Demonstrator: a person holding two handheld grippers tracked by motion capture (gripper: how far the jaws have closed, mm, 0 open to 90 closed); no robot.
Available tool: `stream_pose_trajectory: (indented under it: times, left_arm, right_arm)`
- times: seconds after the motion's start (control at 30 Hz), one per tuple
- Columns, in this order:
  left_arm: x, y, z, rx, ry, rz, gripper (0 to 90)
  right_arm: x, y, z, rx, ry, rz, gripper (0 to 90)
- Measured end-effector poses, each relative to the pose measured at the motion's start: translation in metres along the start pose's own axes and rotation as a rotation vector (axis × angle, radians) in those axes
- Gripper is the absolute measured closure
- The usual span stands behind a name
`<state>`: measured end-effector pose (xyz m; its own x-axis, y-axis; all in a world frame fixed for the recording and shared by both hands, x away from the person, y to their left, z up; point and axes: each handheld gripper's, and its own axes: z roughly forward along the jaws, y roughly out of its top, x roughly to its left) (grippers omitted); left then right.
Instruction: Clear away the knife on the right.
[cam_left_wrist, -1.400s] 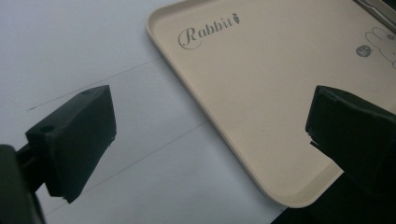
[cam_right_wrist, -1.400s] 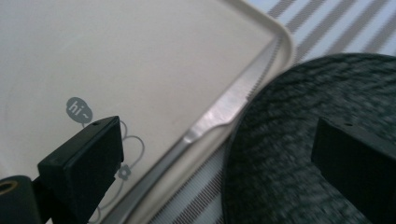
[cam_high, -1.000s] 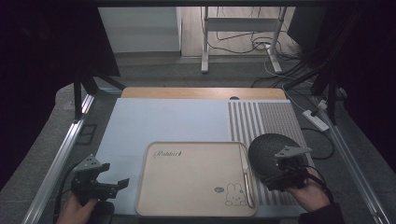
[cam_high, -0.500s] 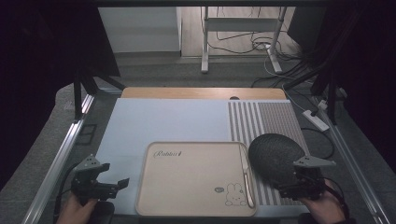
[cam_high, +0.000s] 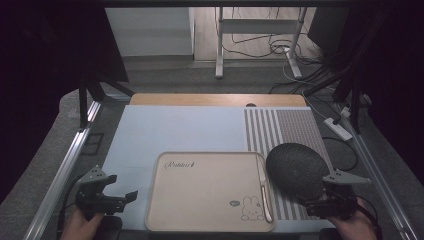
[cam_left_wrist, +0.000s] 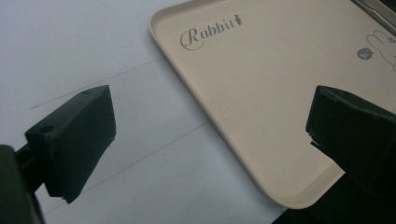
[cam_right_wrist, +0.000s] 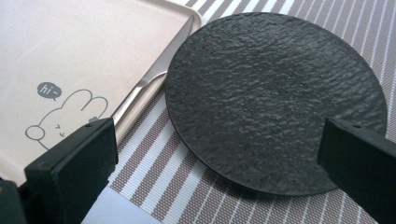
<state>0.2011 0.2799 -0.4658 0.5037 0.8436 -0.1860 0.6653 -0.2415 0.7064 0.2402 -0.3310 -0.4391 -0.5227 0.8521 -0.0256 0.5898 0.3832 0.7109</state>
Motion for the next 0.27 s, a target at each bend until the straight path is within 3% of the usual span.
stream_pose_trajectory:
  times: [0.27]
  left_arm:
    - [-0.0001,0.0007,0.0000,-0.001,-0.001,0.002,2.6]
  right_arm:
    - [-0.0027,-0.0040,-0.0045,0.011,-0.020,0.005,0.0]
